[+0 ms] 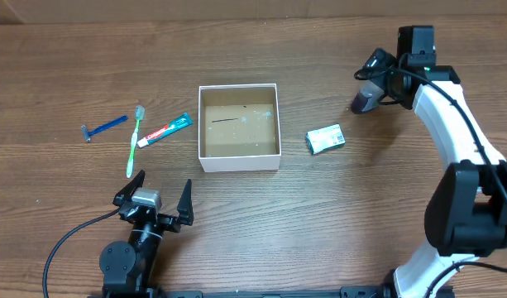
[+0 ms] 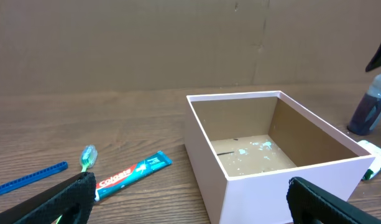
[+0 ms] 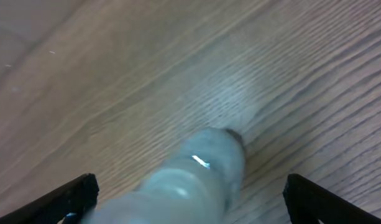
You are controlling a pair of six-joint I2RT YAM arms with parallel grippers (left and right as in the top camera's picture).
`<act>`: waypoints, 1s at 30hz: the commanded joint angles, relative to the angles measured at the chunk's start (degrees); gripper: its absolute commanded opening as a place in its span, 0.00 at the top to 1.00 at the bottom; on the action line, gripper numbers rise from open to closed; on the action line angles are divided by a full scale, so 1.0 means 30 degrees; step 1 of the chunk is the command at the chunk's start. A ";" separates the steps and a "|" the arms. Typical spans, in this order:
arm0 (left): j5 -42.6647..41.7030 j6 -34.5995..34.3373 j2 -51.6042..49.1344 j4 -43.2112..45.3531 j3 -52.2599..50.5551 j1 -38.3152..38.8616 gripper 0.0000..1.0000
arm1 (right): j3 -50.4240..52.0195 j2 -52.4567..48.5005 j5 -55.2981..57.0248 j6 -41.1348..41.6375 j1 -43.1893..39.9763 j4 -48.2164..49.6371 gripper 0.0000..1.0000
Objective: Pack container
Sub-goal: 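Reach the right gripper to the soap pump bottle and grasp it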
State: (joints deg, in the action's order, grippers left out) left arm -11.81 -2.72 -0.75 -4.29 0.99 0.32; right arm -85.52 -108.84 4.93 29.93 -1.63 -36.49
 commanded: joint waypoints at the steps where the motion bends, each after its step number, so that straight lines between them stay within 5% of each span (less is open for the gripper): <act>1: 0.0000 0.0423 0.0168 0.0022 -0.0102 -0.0131 0.00 | -0.0481 -0.0408 0.0175 -0.0466 -0.0248 0.0153 0.09; 11: 0.0000 0.0423 0.0168 0.0022 -0.0102 -0.0131 0.00 | -0.0525 -0.0364 0.0044 -0.1494 -0.0255 -0.0525 0.38; 30: -0.0007 0.0423 0.0168 0.0022 -0.0102 -0.0131 0.00 | -0.0787 0.2871 0.0503 -0.6586 -0.0248 -0.1632 0.51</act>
State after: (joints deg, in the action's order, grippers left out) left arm -11.81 -2.72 -0.75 -4.29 0.99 0.32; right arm -86.37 -103.98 5.82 11.77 -2.04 -42.02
